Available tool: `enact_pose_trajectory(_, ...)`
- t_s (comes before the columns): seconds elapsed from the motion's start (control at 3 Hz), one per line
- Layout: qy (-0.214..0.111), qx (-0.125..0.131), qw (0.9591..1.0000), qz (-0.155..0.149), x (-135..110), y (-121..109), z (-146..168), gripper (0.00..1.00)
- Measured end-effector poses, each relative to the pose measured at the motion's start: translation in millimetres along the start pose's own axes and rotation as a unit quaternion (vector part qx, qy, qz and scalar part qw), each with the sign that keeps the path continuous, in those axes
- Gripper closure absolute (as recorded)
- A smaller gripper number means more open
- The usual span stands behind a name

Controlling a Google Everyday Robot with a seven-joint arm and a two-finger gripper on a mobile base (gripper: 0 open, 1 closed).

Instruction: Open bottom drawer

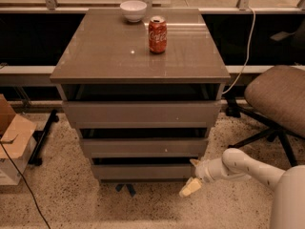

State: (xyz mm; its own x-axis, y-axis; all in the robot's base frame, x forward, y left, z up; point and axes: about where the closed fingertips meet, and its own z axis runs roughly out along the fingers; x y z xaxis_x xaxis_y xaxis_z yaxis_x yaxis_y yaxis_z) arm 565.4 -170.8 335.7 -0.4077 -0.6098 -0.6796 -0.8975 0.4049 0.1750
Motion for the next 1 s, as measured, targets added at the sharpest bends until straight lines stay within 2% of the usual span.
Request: enact_pose_trajectory(1.0,0.016,0.030,0.9990,0.030,29.3,-27.0,48.2,0.00)
